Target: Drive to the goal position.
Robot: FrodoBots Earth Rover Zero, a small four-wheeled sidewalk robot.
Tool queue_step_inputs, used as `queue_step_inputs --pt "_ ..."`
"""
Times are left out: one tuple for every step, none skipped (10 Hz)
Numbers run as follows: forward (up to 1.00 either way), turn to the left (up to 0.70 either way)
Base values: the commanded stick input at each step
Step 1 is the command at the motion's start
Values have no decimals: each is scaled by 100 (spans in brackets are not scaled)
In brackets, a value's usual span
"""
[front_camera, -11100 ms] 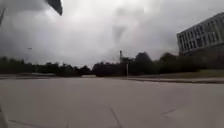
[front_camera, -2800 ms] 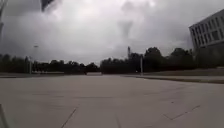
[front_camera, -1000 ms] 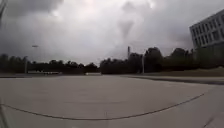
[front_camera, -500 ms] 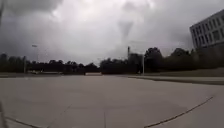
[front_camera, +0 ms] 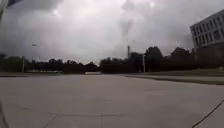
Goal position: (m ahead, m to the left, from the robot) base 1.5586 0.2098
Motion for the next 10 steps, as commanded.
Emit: queue_step_inputs --pt "70 0" --pt "70 0" --pt "70 0" --pt "70 0" --pt "70 0" --pt "70 0" --pt "70 0" --pt "70 0" --pt "70 0" --pt "70 0"
